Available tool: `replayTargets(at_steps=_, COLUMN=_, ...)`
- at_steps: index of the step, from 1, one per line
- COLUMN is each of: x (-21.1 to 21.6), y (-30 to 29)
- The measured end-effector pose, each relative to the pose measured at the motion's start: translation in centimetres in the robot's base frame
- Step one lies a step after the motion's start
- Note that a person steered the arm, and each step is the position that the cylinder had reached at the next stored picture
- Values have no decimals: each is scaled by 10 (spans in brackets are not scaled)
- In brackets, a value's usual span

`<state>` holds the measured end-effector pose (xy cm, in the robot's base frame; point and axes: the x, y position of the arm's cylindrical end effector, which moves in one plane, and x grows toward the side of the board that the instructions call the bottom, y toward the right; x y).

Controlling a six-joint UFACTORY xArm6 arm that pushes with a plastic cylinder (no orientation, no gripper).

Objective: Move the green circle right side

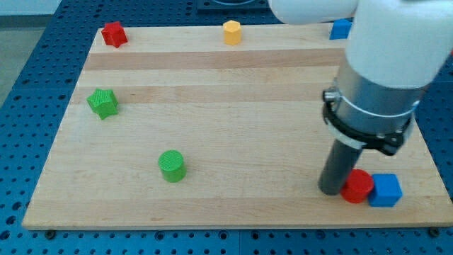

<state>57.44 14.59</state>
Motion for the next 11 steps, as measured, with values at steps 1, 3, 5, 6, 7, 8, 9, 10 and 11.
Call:
replayTargets(at_steps=1, x=0, y=0)
replayTargets(at_steps=3, x=16, y=-166)
replayTargets(at_steps=5, x=-43, y=-313)
replayTargets(at_steps=6, x=-85, y=-291)
replayTargets(at_steps=7, x=-65, y=-285)
replayTargets(at_steps=8, x=-61, y=-285)
replayTargets(at_steps=9, x=-42, y=-285)
replayTargets(at_steps=10, x=-28, y=-269)
replayTargets(at_steps=11, x=-27, y=-223)
